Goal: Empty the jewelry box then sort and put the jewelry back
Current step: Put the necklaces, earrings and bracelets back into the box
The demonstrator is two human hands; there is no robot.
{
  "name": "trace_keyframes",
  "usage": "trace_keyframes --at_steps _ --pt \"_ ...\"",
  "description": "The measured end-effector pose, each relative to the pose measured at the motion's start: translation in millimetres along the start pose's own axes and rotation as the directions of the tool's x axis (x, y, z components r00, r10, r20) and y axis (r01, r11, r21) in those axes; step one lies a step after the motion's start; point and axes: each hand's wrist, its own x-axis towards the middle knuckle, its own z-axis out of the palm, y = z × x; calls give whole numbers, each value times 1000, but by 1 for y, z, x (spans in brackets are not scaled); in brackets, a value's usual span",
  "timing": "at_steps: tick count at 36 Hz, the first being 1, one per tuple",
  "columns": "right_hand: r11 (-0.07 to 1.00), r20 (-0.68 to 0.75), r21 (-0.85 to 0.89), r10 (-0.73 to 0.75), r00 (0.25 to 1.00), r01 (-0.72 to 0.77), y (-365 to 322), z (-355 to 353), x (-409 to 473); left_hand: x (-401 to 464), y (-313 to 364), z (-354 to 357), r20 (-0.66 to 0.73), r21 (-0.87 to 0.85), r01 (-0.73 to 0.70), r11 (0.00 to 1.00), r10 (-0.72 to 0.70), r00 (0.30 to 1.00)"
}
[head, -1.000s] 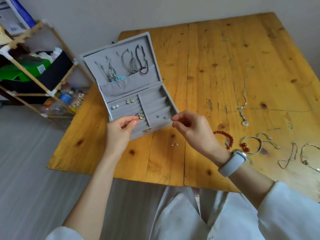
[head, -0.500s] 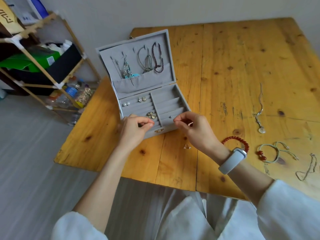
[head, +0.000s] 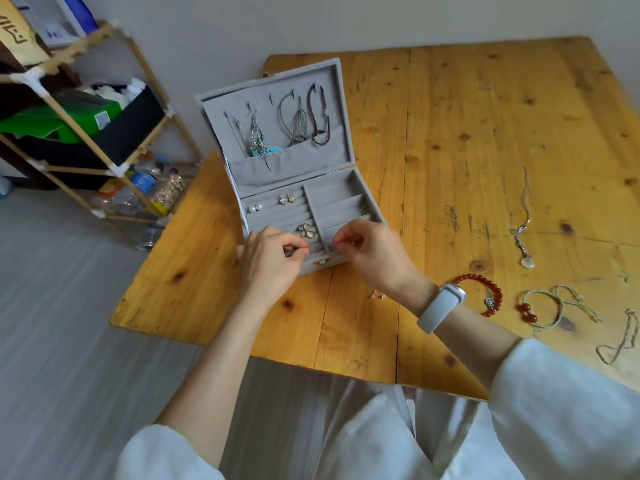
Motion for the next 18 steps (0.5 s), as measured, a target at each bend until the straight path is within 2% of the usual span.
trace_keyframes --at_steps 6,10,18 --pt "980 38 -183 -71 997 77 -5 1 9 -17 -15 5 -137 84 -206 975 216 967" --pt "956 104 -280 -65 992 92 -10 4 22 -25 -22 9 -134 83 -249 965 258 957" --pt "931 280 -355 16 960 88 -14 7 38 -31 -31 16 -188 99 -300 949 314 931"
